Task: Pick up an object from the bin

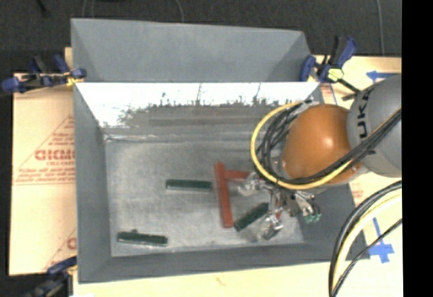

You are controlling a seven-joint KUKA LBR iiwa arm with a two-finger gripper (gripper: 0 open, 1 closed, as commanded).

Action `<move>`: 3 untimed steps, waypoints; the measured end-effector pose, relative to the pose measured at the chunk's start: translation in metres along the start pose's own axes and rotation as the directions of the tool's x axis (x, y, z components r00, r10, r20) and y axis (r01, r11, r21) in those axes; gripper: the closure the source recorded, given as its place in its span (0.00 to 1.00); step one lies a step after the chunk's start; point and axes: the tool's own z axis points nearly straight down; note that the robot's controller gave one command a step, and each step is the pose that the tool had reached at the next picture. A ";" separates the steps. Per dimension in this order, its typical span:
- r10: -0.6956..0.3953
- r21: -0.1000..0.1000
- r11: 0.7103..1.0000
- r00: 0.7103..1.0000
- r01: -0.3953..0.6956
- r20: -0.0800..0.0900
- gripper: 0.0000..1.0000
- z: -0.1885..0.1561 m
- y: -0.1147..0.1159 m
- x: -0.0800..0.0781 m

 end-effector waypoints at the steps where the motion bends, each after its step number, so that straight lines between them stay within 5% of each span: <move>1: -0.049 0.003 0.999 0.999 0.049 0.001 0.00 0.003 -0.015 0.008; 2: -0.476 -0.013 0.880 0.879 0.476 -0.018 1.00 0.018 -0.012 0.018; 3: -0.475 -0.013 0.880 0.880 0.475 -0.018 1.00 0.018 -0.012 0.018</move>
Offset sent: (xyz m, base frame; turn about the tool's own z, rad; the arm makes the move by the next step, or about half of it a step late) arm -0.0131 -0.0171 -0.0247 -0.4977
